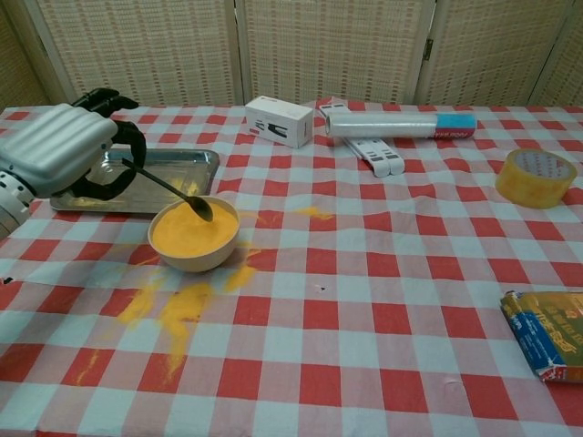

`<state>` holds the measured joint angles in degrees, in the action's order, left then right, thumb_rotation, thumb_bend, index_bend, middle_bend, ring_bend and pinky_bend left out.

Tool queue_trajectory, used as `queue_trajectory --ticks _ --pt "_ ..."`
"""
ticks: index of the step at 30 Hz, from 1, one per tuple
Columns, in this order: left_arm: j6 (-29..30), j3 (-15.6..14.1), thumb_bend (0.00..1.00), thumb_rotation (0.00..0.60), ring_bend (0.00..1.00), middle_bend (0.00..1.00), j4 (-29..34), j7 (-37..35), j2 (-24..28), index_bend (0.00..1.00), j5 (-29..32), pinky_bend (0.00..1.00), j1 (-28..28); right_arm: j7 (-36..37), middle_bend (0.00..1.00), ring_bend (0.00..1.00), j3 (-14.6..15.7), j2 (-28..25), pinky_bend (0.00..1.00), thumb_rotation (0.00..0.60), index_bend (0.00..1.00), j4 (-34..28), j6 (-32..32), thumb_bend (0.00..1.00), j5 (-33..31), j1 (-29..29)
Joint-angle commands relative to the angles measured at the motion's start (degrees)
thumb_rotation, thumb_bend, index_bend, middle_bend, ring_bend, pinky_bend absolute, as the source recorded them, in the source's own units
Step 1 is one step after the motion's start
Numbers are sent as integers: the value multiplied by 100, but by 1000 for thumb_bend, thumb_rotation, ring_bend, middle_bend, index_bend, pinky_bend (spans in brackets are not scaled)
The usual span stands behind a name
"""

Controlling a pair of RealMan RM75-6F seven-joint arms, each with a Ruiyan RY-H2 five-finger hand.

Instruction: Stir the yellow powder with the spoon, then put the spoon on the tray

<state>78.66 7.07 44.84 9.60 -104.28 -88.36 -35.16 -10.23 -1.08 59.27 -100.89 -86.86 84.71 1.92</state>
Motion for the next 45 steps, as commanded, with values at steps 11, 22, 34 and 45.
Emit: queue_trajectory --ticks 11,22,34,45 --pt "-81 -79 717 600 81 423 -931 -255 -476 910 29 0 -61 48 0 0 -1 -24 0 600 0 -3 36 86 -20 -11" --pt "162 -240 710 600 84 428 -563 -238 -310 910 -16 0 231 67 0 0 35 -33 0 600 0 -18 -21 86 85 14" --pt "352 -365 713 600 84 432 577 -20 228 910 -47 0 584 104 0 0 94 -54 0 600 0 -47 -125 86 259 65" --pt "405 -237 711 600 86 437 1461 302 546 910 -112 0 550 134 0 0 95 -66 0 600 0 -42 -116 86 274 64"
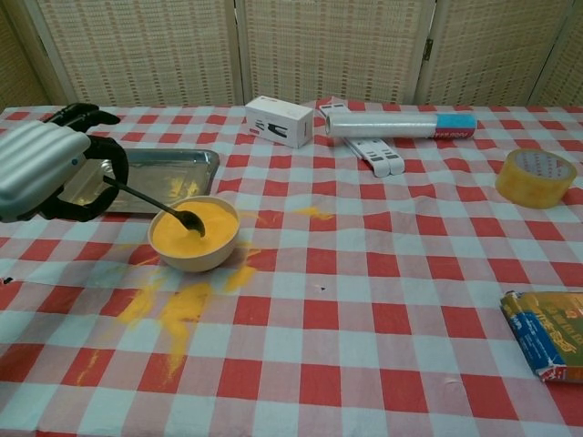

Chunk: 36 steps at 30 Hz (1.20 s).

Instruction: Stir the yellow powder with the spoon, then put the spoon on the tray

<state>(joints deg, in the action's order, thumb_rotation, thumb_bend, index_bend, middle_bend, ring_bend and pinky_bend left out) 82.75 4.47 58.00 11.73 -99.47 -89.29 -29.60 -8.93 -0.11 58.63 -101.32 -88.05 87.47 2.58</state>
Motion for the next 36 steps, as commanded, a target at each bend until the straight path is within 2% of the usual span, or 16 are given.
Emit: queue_trajectory --ticks 1,7,16,21,24,30,36 --pt "-12 19 712 600 86 437 190 122 75 910 -29 0 -8 6 0 0 0 -3 0 600 0 2 10 86 -1 -3" --pt "-138 7 712 600 86 438 247 274 65 910 -1 0 0 42 0 0 -8 -16 0 600 0 11 -4 86 3 0" --pt "-327 -36 712 600 86 439 -253 226 -190 910 27 0 -7 -7 0 0 -19 6 0 600 0 14 48 86 -43 -19" --pt "-336 97 707 600 91 441 -725 193 -410 910 13 0 -158 -42 0 0 -36 21 0 600 0 19 139 86 -117 -59" --pt "-345 111 705 600 95 443 -794 166 -445 910 19 0 -175 -47 0 0 -41 22 0 600 0 18 148 86 -128 -64" --pt "-612 283 704 600 95 446 -1421 54 -725 910 177 0 -392 -75 0 0 -100 33 0 600 0 33 165 86 -261 -76" --pt "-528 383 702 600 96 448 -1606 -130 -796 910 202 0 -499 -98 0 0 -113 42 0 600 0 28 172 86 -300 -81"
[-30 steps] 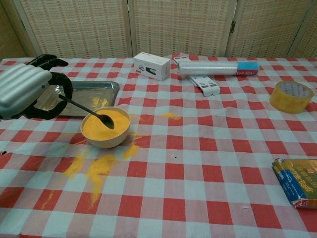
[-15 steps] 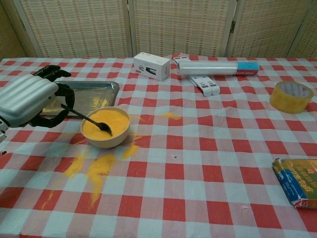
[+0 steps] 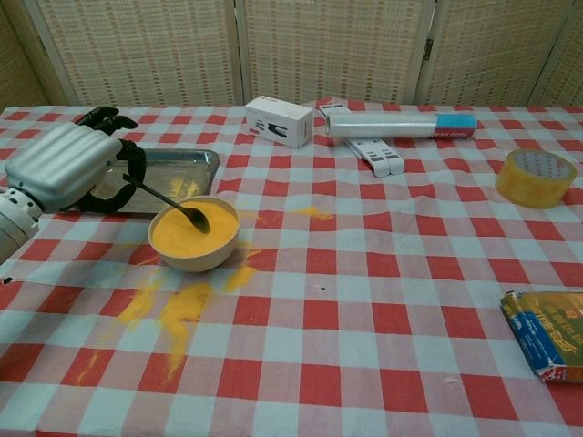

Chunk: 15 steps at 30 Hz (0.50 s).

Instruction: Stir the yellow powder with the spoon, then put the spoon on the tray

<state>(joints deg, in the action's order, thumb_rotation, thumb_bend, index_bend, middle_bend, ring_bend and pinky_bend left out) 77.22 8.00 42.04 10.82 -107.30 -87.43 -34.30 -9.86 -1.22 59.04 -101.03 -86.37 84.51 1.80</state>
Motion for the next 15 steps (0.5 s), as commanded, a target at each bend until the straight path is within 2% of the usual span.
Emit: queue_trajectory --ticks 1,7,15 --pt "43 39 702 600 96 449 5 -49 -6 910 17 0 -38 -5 0 0 0 3 0 600 0 0 7 86 -3 -5" --pt "216 65 705 600 96 451 383 -41 140 910 40 0 24 6 0 0 21 -5 0 600 0 -12 -12 86 50 1" --pt "412 -101 706 600 103 463 990 331 325 910 3 0 272 61 0 0 78 -31 0 600 0 -28 -68 86 197 25"
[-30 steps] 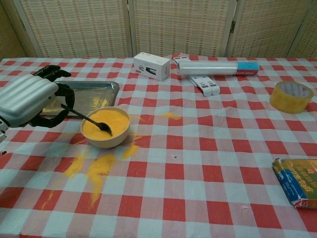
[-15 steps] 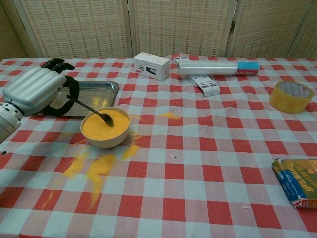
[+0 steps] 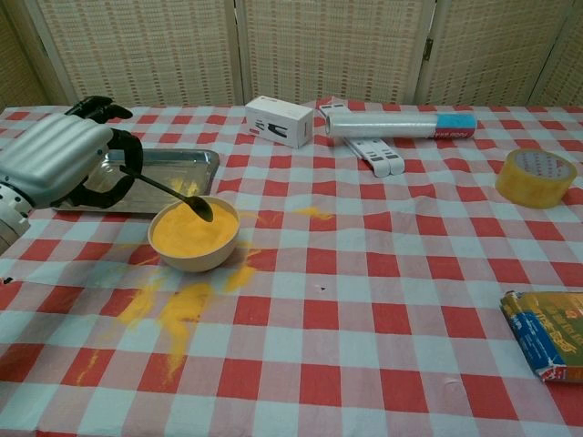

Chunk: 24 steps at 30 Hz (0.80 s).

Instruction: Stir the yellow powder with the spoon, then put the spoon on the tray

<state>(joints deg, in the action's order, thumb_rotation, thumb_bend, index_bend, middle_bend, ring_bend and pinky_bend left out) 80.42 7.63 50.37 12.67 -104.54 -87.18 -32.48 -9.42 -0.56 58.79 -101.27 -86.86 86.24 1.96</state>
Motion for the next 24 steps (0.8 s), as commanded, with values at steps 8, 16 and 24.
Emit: queue_trajectory --ticks 8,16,24 --pt "48 -171 704 600 118 476 430 570 77 910 28 0 247 48 0 0 34 -23 0 600 0 4 -51 86 76 29" --pt "-286 -44 706 600 121 478 287 675 7 909 247 0 175 33 0 0 21 -17 0 600 0 -1 -61 86 53 35" --pt "-560 170 705 600 123 480 -91 597 -125 910 464 0 7 20 0 0 -3 -14 0 600 0 9 -38 86 -11 27"
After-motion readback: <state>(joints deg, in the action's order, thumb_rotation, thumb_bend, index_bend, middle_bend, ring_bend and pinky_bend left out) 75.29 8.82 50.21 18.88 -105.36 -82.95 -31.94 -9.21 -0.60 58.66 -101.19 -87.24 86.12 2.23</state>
